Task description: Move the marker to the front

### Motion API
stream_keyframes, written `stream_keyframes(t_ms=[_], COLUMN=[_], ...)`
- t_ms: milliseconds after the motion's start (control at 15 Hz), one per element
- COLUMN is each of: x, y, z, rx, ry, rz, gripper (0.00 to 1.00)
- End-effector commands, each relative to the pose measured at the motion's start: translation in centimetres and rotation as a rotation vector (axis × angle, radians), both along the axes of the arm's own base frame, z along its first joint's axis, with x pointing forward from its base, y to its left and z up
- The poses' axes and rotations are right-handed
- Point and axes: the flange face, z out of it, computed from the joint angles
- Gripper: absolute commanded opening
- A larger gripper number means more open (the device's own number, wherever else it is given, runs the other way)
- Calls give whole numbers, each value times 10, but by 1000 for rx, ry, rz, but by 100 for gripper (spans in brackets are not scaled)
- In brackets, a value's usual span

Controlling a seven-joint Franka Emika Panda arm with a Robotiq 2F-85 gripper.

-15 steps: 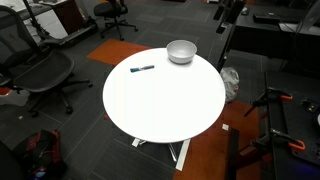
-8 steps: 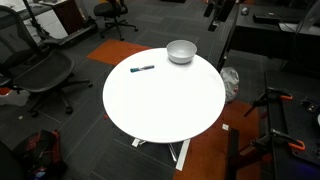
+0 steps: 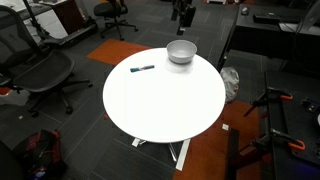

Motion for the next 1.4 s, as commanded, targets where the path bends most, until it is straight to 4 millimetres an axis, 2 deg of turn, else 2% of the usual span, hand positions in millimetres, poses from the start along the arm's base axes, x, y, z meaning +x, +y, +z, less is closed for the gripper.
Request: stream_keyframes(t_ms=[0,267,467,867,1333], x=[50,91,116,154,175], y=[-7,-18,-22,-20,-20], z=[-37,-84,-110,-136,-162], rx=[-3,-9,12,28,34], ry=[-4,-16,-33,-83,-84], rz=[68,108,123,123,119], gripper=[100,100,100,100,100])
